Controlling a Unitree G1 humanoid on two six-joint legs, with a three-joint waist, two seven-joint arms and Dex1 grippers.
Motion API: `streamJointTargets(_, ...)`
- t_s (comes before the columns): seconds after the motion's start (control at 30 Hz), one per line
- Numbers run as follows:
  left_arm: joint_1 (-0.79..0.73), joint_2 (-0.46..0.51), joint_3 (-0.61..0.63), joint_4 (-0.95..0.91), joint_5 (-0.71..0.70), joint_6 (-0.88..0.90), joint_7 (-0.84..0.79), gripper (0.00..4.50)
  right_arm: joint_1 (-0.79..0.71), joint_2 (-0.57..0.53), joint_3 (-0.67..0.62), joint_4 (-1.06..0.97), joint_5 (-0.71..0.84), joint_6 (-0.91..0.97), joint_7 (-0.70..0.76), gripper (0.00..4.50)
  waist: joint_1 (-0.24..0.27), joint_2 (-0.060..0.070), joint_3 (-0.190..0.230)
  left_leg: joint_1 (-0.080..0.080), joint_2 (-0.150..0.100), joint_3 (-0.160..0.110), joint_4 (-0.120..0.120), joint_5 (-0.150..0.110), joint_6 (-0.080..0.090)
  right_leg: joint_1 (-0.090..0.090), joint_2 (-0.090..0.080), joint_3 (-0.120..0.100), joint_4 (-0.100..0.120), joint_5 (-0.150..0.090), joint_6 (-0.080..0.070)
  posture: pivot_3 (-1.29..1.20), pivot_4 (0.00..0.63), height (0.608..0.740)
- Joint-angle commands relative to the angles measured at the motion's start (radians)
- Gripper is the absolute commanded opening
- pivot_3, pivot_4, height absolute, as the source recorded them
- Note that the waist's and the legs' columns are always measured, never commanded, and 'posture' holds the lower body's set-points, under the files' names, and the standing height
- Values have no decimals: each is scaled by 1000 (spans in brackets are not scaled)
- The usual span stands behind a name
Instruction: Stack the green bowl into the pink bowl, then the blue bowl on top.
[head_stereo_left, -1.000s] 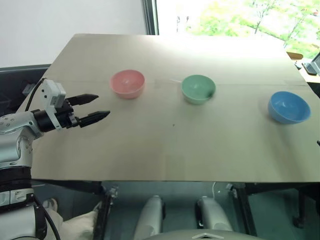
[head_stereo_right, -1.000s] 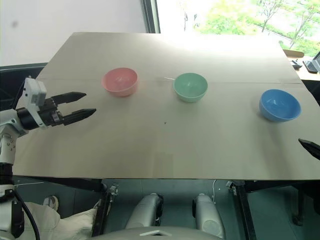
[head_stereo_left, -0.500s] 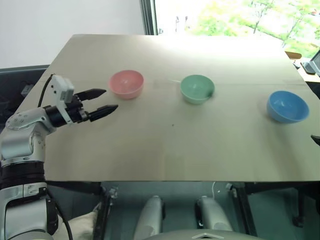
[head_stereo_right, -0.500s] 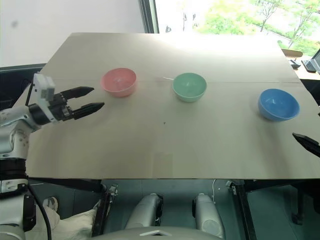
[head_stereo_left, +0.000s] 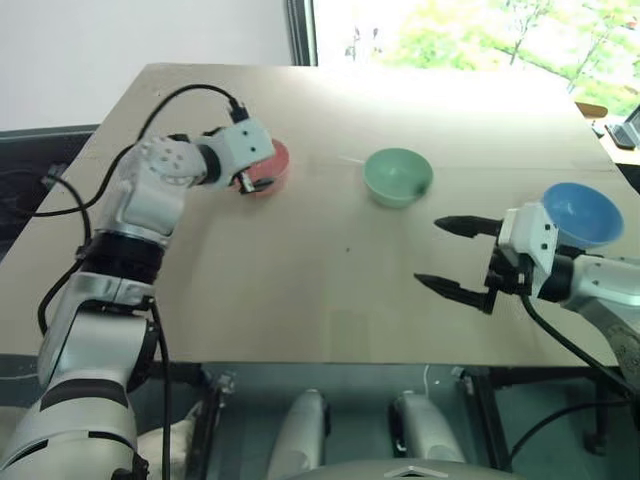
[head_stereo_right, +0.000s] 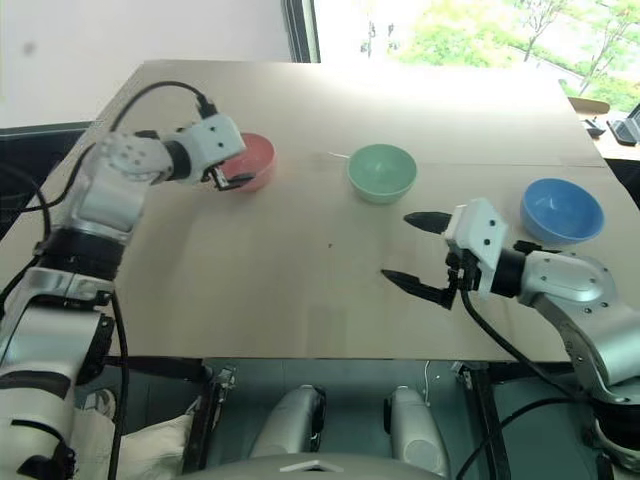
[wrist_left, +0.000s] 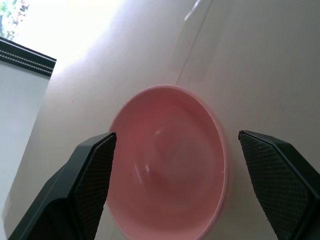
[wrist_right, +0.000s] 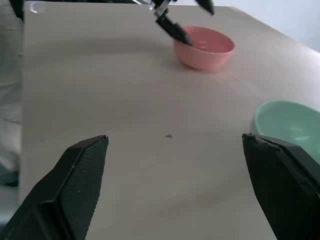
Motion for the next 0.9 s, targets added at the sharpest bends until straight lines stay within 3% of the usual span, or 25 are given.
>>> streamJointTargets(0.03,-51,-22,-42,52,65,-31,-4,4147,-29,14,0,-18,-9,-18,-29,4500,0,0,0,-2,0,0,0,0,0,-2,0,0,1,0,0,0,150,740)
streamJointTargets(0.17,-79,-60,-55,106,88,-29,-3,3104,-23,7,-28,-41,-4,-1,-58,4500,-1,0,0,-10,0,-4,3,0,0,-9,0,-4,3,0,0,0,150,740)
streamJointTargets(0.3,-111,-84,-47,164,100,-51,11,1371,4,-2,-55,-65,10,7,-77,4500,0,0,0,-13,0,-5,8,0,0,-10,0,-5,5,0,0,0,150,740)
streamJointTargets(0.33,-116,-86,-45,172,100,-58,9,1153,9,-3,-58,-70,12,9,-80,4500,0,0,0,-13,0,-5,9,0,0,-9,0,-5,5,0,0,0,150,740)
streamJointTargets(0.37,-119,-87,-41,178,96,-64,3,582,14,-4,-62,-75,13,12,-83,4500,0,0,0,-13,0,-5,9,0,0,-9,0,-5,6,0,0,0,150,740)
streamJointTargets(0.43,-121,-87,-32,181,85,-83,-10,96,22,-6,-69,-82,14,14,-89,4500,0,0,0,-13,0,-5,9,0,0,-9,0,-5,7,0,0,0,150,740)
streamJointTargets(0.6,-80,-82,7,84,0,-68,-131,96,50,-13,-91,-89,14,9,-102,4500,-1,0,0,-13,0,-6,10,0,0,-10,0,-6,8,0,0,0,150,740)
streamJointTargets(0.77,107,-31,62,-331,-279,-121,-435,96,90,-18,-130,-106,25,13,-118,4500,-3,0,0,-13,0,-5,10,0,0,-10,0,-5,8,0,0,0,150,740)
streamJointTargets(0.9,229,17,55,-513,-370,-135,-548,96,117,-20,-150,-124,23,18,-137,4500,-3,1,0,-12,0,-5,11,0,0,-10,0,-4,11,0,0,0,150,740)
